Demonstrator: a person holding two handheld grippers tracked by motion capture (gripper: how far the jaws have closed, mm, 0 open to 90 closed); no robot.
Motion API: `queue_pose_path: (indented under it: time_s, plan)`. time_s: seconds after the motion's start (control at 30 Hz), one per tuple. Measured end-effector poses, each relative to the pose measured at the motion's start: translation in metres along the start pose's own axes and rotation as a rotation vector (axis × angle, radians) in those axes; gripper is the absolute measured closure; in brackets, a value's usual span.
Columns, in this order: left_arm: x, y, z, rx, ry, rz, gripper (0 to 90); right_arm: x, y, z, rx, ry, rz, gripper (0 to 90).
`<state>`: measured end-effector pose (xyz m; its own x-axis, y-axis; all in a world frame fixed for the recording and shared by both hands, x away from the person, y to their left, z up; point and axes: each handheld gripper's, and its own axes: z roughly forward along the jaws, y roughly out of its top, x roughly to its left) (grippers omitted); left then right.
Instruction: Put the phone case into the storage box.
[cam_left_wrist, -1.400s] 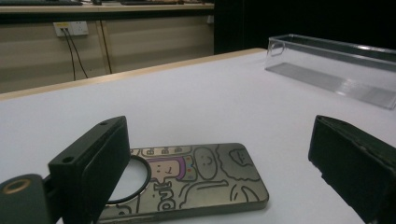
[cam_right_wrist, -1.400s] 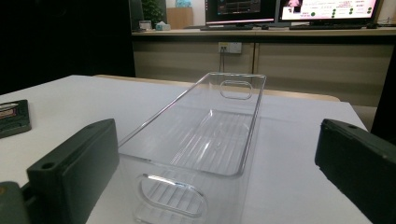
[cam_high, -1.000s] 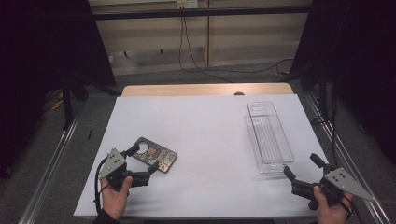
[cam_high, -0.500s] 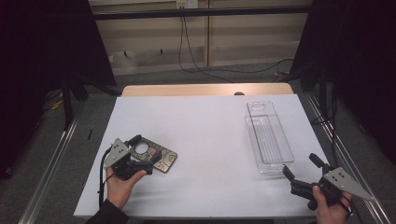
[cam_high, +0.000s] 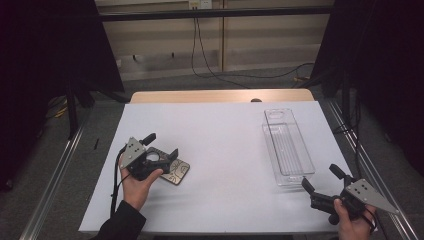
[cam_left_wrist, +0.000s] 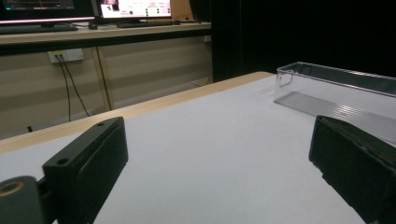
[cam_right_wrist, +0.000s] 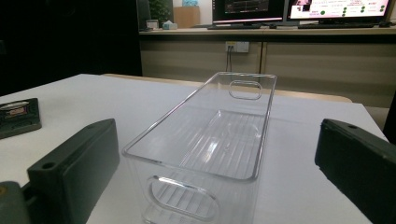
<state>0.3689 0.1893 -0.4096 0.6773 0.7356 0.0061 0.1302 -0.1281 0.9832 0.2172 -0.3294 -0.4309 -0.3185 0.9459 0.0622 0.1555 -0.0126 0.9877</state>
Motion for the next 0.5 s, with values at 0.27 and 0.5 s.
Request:
queue_pose_path:
  time_s: [0.27, 0.5]
  plan:
    - [0.000, 0.004, 0.012, 0.011, -0.002, -0.001, 8.3, 0.000, 0.000, 0.000, -0.001, 0.002, 0.000, 0.0]
    - [0.002, 0.008, 0.026, 0.051, 0.003, 0.006, 27.8, 0.000, 0.000, 0.000, -0.001, 0.002, -0.005, 0.0]
